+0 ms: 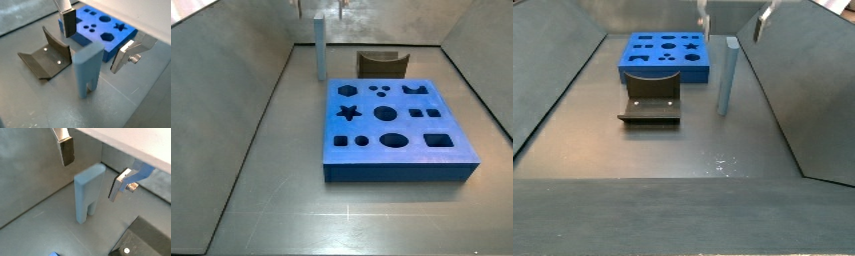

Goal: Pick up the square-circle object. Move up. Place the square-circle object on the fixture. Regrasp the square-circle object. Rotate the square-circle object. Move to above the board. Insert the square-circle object.
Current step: Rotate the square-circle object.

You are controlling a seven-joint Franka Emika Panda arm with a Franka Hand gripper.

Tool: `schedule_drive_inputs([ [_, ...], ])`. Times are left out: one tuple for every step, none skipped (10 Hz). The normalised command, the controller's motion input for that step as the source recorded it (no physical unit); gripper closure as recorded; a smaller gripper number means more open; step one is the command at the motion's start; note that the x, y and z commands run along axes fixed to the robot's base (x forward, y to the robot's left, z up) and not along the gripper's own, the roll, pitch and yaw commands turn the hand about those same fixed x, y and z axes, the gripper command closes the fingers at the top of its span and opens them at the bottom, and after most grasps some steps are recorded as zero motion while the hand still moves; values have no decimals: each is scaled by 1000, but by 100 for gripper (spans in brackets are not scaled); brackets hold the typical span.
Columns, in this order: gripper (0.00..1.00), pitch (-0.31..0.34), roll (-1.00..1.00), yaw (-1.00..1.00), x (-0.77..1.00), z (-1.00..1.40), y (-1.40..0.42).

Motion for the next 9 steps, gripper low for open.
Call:
schedule_drive_inputs([
  [0,49,-35,-26,-15,575,0],
  [0,73,-64,-22,6,277,1],
  [0,7,-6,1000,0,0,0],
  [0,7,-6,1000,25,-146,2],
  [0,5,-6,1000,38,-105,0],
  [0,4,-5,1000,36,-63,2],
  [0,4,-5,1000,35,-50,2],
  [0,4,-5,1000,37,-46,2],
  [0,4,-5,1000,38,-42,2],
])
